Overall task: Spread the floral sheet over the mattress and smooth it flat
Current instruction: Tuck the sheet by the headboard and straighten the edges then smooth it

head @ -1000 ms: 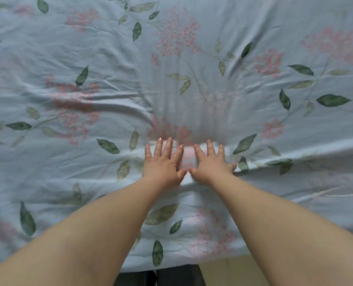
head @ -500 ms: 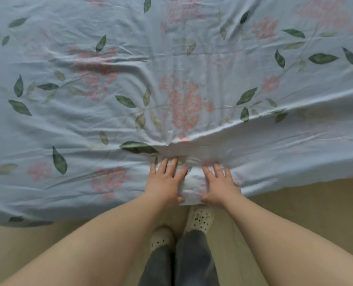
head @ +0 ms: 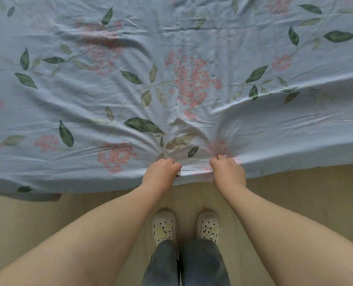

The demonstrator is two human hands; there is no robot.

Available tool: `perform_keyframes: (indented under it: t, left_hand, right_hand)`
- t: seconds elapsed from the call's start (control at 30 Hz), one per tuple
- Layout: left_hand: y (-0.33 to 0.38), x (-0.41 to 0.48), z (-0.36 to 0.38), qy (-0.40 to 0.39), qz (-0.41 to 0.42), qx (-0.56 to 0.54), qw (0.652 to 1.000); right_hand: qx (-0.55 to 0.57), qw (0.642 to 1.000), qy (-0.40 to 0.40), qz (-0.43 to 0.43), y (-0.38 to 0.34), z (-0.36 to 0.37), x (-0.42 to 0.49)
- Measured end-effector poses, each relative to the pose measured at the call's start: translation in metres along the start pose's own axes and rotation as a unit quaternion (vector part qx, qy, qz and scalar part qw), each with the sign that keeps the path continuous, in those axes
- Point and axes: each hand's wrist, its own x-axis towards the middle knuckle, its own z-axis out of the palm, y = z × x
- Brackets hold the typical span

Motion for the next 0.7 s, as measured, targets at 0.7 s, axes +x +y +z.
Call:
perform_keyframes:
  t: [0.7]
  left_hand:
    - [0.205, 0.132, -0.091, 0.045, 0.064, -0.059, 0.995]
  right_hand:
    - [-0.095, 0.995, 0.012, 0.002, 0.241, -0.072, 0.043]
